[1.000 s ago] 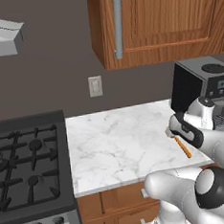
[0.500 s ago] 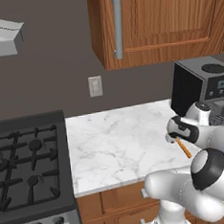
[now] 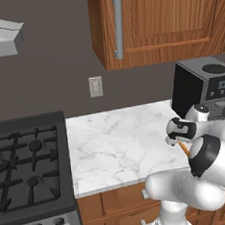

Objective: Take the fork and place it on the left side of the plate. Then take the spoon and place it on the right side of the plate. Make sure they're directly next to the plate.

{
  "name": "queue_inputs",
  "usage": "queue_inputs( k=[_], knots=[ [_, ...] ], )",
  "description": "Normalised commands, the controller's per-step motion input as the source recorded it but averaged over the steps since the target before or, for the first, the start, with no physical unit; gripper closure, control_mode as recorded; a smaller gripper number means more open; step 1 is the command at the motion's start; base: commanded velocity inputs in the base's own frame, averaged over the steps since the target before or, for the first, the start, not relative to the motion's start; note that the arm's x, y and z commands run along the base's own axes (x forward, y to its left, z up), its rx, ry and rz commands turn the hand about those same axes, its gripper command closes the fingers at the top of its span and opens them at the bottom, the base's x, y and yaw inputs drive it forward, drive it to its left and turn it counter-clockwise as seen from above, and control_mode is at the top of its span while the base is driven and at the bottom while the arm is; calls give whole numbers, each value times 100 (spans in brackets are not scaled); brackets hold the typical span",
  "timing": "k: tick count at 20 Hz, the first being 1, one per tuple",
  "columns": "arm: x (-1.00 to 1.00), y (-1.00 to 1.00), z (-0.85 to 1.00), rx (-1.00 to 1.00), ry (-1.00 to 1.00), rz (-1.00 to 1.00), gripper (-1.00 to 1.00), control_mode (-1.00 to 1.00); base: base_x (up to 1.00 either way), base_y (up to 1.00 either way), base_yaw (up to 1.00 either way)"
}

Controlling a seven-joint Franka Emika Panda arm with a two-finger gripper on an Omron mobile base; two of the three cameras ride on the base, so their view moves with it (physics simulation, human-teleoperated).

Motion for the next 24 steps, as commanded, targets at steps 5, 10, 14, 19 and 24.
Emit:
queue_inputs(
  k=[5, 10, 14, 19, 24],
  knots=[
    [0, -7, -20, 0, 2, 0, -100, -100, 0, 0, 0],
    [10, -2, -18, 0, 2, 0, -100, -100, 0, 0, 0],
    [23, -8, -7, 0, 0, 0, -100, -100, 0, 0, 0],
    [30, 0, -5, 0, 1, 0, -100, -100, 0, 0, 0],
    [3, 0, -22, 0, 5, 0, -100, -100, 0, 0, 0]
  ],
)
